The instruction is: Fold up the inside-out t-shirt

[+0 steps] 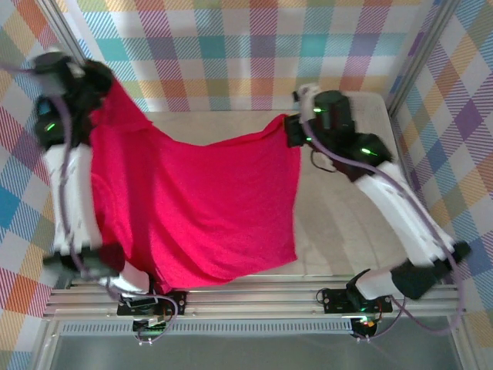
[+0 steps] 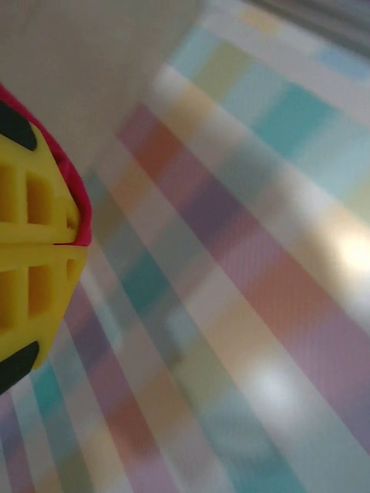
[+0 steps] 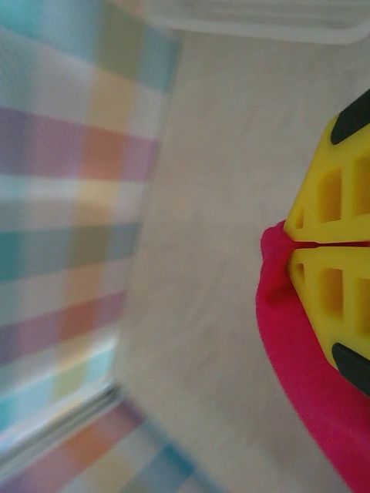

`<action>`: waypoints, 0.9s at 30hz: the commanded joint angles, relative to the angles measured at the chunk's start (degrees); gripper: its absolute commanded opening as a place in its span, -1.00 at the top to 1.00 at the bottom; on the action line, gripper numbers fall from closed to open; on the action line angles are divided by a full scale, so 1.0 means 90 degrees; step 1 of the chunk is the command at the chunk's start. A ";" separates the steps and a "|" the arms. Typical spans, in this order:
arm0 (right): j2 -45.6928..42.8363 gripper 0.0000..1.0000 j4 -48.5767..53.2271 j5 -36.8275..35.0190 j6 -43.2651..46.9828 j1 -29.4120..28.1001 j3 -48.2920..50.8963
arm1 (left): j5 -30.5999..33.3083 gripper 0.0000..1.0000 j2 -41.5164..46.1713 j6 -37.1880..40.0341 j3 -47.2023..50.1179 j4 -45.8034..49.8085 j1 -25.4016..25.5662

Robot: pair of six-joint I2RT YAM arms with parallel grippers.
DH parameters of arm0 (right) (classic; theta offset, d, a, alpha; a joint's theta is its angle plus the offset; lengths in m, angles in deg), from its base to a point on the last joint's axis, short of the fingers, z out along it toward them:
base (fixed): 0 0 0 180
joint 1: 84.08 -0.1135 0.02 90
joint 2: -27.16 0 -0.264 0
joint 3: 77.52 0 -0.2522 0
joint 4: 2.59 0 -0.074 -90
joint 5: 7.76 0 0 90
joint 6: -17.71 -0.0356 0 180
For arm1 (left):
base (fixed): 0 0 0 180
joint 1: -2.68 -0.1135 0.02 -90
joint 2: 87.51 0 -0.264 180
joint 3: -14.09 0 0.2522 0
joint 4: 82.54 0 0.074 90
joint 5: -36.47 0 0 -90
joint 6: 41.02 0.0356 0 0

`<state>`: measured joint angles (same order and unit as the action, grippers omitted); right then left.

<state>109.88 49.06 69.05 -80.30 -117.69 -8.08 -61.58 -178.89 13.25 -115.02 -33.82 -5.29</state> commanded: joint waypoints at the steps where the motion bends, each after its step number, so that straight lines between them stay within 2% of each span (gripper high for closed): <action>1: 0.0572 1.00 -0.0522 -0.0810 -0.0428 0.0423 0.0612 | 0.0435 1.00 -0.1179 0.0504 0.0035 -0.0226 0.0441; 5: 0.1685 1.00 -0.0751 -0.0904 -0.0992 0.0791 0.0909 | 0.0540 0.95 -0.3782 0.0693 -0.1956 0.0604 0.0906; 6: 0.2011 1.00 -0.0694 -0.0956 -0.1089 0.0808 0.0812 | 0.0509 0.56 -0.4458 0.0694 -0.2618 0.0904 0.1030; 7: 0.2303 0.99 -0.0552 -0.0997 -0.1181 0.0812 0.0662 | 0.0490 0.06 -0.5009 0.0679 -0.3248 0.1223 0.1104; 8: 0.2633 0.94 -0.0287 -0.1079 -0.1345 0.0814 0.0427 | 0.0527 -0.14 -0.5603 0.0659 -0.3996 0.1658 0.1191; 9: 0.2904 0.74 -0.0011 -0.1124 -0.1460 0.0814 0.0155 | 0.0582 -0.34 -0.6058 0.0632 -0.4656 0.2059 0.1230; 10: 0.3110 0.41 0.0255 -0.1101 -0.1539 0.0809 -0.0085 | 0.0592 -0.55 -0.6296 0.0639 -0.5084 0.2326 0.1253; 11: 0.3265 0.19 0.0548 -0.1089 -0.1619 0.0791 -0.0340 | 0.0714 -0.78 -0.6348 0.0647 -0.5240 0.2575 0.1265; 13: 0.3288 -0.11 0.0790 -0.1170 -0.1699 0.0705 -0.0467 | 0.1159 -0.87 -0.5980 0.0727 -0.4923 0.2926 0.1285; 14: 0.3215 -0.15 0.0809 -0.1128 -0.1711 0.0657 -0.0421 | 0.1397 -0.89 -0.5596 0.0798 -0.4465 0.3057 0.1305; 16: 0.3047 -0.22 0.0730 -0.0894 -0.1679 0.0531 -0.0284 | 0.1670 -0.89 -0.4514 0.0951 -0.2880 0.2803 0.1362; 19: 0.3022 -0.23 0.0140 0.0251 -0.1449 0.0380 0.0048 | 0.1087 -0.86 -0.2362 0.0957 0.0654 0.1303 0.1385; 21: 0.3296 -0.14 -0.0086 0.0907 -0.1416 0.0374 0.0075 | 0.0635 -0.83 -0.1165 0.0657 0.2622 0.0475 0.1389; 24: 0.3826 0.00 0.0009 0.1100 -0.1377 0.0391 -0.0130 | 0.0196 -0.80 -0.0097 0.0257 0.4605 -0.0185 0.1387; 27: 0.4126 0.00 -0.0029 0.1343 -0.1337 0.0457 -0.0132 | 0.0096 -0.79 0.0406 0.0057 0.5930 -0.0576 0.1385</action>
<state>143.58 49.06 76.04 -92.82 -114.52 -8.80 -57.56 -173.81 16.77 -70.47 -32.22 7.43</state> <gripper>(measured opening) 0.500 0.897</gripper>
